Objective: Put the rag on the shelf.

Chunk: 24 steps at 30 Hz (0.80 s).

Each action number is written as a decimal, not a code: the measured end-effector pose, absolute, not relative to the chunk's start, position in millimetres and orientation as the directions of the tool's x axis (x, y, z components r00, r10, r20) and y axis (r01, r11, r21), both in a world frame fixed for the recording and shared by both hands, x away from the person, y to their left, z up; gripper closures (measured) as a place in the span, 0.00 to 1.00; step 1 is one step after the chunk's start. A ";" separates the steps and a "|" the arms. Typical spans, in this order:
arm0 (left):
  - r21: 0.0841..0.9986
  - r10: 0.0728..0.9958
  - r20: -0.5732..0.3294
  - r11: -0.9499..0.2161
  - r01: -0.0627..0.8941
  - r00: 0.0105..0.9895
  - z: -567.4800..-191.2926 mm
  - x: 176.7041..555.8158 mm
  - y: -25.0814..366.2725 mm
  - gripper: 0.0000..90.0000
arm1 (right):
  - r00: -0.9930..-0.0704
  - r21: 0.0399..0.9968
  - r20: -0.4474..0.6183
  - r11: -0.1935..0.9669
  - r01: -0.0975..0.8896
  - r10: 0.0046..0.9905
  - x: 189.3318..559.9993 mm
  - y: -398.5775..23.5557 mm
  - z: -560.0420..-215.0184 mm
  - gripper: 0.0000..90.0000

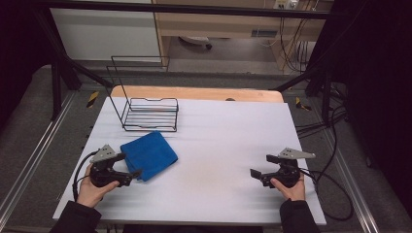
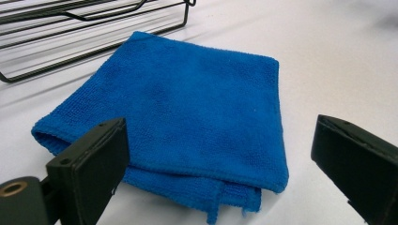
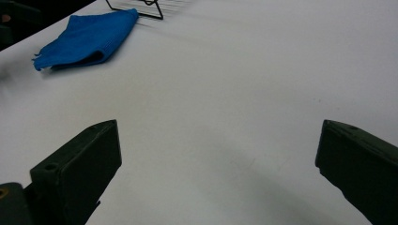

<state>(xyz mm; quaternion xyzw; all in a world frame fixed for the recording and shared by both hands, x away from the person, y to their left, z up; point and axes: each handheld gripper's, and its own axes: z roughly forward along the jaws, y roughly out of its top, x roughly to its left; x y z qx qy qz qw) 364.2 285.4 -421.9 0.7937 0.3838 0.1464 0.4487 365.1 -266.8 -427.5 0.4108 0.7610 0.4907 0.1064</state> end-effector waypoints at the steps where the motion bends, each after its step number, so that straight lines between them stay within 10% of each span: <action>1: 0.824 0.739 -0.111 -0.306 0.477 0.665 -421.5 364.2 284.9 0.05 | -0.640 0.834 0.241 0.181 0.521 0.730 365.1 -266.8 -427.5 0.01; 14: 0.807 0.732 -0.097 -0.339 0.484 0.674 -420.6 361.4 274.2 0.09 | -0.644 0.830 0.222 0.204 0.519 0.732 365.1 -263.1 -428.6 0.01; 24: 0.757 0.713 -0.097 -0.400 0.517 0.694 -423.7 359.8 263.3 0.38 | -0.647 0.822 0.219 0.220 0.526 0.730 366.0 -259.4 -430.5 0.02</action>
